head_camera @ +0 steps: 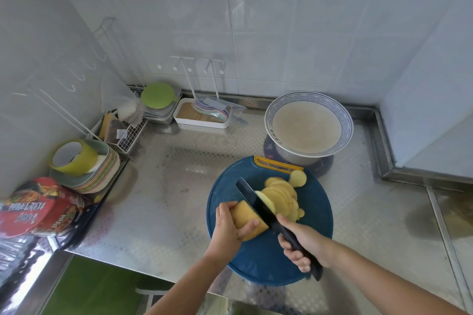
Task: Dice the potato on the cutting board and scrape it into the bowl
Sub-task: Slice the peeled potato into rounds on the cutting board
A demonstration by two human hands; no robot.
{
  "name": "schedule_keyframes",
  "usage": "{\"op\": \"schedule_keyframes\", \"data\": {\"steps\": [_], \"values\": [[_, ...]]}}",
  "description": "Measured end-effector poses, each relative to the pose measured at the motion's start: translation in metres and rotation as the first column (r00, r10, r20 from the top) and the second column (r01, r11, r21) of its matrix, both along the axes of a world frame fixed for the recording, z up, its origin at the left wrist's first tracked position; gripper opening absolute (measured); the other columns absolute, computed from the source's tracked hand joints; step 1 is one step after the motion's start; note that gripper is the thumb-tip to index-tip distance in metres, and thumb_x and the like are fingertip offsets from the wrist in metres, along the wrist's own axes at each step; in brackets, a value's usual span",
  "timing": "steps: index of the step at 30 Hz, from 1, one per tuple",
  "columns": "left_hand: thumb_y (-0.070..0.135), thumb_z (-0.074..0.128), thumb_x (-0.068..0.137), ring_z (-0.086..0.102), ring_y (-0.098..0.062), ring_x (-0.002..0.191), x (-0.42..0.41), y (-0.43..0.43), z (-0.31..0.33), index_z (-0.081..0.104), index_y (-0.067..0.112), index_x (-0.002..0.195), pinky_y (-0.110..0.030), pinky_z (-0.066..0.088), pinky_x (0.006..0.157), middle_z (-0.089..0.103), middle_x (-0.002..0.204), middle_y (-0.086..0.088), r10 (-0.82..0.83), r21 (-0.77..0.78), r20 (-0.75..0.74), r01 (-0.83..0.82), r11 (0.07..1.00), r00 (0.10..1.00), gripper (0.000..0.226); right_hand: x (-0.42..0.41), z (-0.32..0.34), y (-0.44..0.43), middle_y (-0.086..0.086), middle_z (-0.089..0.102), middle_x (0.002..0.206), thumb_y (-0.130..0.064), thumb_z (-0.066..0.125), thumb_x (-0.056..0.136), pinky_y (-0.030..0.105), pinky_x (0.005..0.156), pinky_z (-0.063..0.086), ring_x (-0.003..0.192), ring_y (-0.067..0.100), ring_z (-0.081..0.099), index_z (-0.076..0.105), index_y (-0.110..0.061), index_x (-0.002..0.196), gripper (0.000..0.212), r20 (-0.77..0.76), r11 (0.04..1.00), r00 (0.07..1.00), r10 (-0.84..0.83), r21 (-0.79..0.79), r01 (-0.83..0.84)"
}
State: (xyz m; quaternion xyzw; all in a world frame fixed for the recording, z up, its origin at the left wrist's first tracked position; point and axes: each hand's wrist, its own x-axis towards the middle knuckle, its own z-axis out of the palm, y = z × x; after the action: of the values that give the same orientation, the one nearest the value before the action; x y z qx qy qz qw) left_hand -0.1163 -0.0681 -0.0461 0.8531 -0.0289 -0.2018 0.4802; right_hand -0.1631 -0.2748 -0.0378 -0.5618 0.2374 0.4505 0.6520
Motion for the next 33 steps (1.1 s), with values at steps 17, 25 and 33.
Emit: {"op": "schedule_keyframes", "data": {"steps": [17, 25, 33], "values": [[0.036, 0.075, 0.079, 0.038, -0.014, 0.115, 0.002, -0.005, 0.011, 0.037, 0.019, 0.138, -0.031, 0.037, 0.103, 0.033, 0.126, 0.003, -0.063, 0.176, 0.369, -0.003, 0.984, 0.927, 0.073, 0.009, 0.018, -0.045, -0.001, 0.034, 0.053, -0.061, 0.053, 0.086, 0.017, 0.041, 0.027, 0.039, 0.006, 0.029, 0.054, -0.014, 0.072, 0.049, 0.057, 1.0, 0.998, 0.024, 0.008, -0.025], [0.041, 0.062, 0.084, 0.031, -0.016, 0.126, 0.039, -0.025, 0.044, 0.048, 0.026, 0.133, -0.033, 0.022, 0.114, 0.048, 0.133, 0.004, -0.804, 0.608, 0.393, 0.529, 0.592, 0.447, 0.054, 0.004, 0.042, -0.037, -0.002, 0.039, 0.053, -0.061, 0.051, 0.094, 0.018, 0.042, 0.029, 0.041, 0.008, 0.031, 0.048, -0.017, 0.067, 0.051, 0.112, 0.959, 0.969, 0.219, -0.207, -0.193], [0.032, 0.058, 0.089, 0.029, -0.014, 0.124, 0.044, -0.042, 0.056, 0.045, 0.029, 0.132, -0.029, 0.017, 0.109, 0.043, 0.131, 0.01, -0.873, 0.719, 0.287, 0.513, 0.468, 0.394, 0.045, 0.001, 0.047, -0.039, -0.002, 0.039, 0.054, -0.062, 0.052, 0.093, 0.018, 0.043, 0.03, 0.043, 0.008, 0.031, 0.048, -0.017, 0.067, 0.052, 0.109, 0.948, 0.966, 0.233, -0.245, -0.201]]}}
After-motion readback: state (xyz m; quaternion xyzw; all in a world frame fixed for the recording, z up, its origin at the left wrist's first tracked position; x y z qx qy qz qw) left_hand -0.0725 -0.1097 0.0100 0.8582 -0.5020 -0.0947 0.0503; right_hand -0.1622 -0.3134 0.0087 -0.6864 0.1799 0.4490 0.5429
